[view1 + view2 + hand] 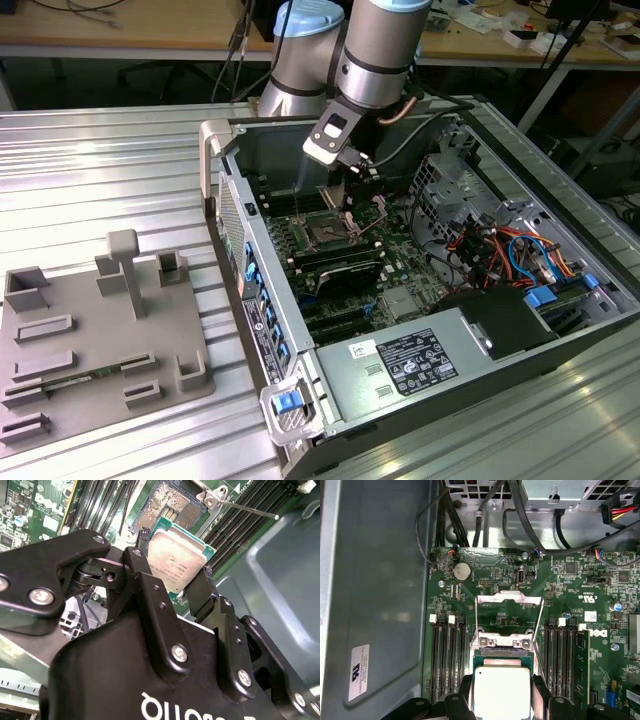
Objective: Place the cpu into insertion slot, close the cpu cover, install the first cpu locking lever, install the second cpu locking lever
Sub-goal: 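Place the cpu into insertion slot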
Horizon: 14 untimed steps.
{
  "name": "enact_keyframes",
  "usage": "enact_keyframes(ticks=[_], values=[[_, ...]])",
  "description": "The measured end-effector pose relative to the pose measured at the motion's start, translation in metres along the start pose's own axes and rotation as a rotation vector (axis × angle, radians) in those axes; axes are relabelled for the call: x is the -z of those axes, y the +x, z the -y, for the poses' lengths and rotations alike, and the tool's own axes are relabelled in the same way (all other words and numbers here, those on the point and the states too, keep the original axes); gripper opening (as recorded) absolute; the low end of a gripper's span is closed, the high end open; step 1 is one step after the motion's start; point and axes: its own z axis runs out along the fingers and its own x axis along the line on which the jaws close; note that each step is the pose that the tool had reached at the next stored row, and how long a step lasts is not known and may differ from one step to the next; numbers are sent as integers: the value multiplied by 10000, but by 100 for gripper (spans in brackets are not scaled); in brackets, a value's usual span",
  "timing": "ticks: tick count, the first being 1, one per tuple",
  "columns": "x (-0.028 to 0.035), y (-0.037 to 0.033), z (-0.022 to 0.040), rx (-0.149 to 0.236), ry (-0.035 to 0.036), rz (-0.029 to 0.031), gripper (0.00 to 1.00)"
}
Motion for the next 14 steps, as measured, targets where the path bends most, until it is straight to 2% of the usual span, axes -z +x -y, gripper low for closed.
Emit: enact_keyframes(ticks=[6, 9, 11, 14], values=[[-11, 0, 0, 0, 3, -6, 55], [-49, 5, 2, -26, 3, -2, 55], [-85, 7, 5, -31, 6, 38, 55], [-118, 12, 7, -22, 15, 201, 55]])
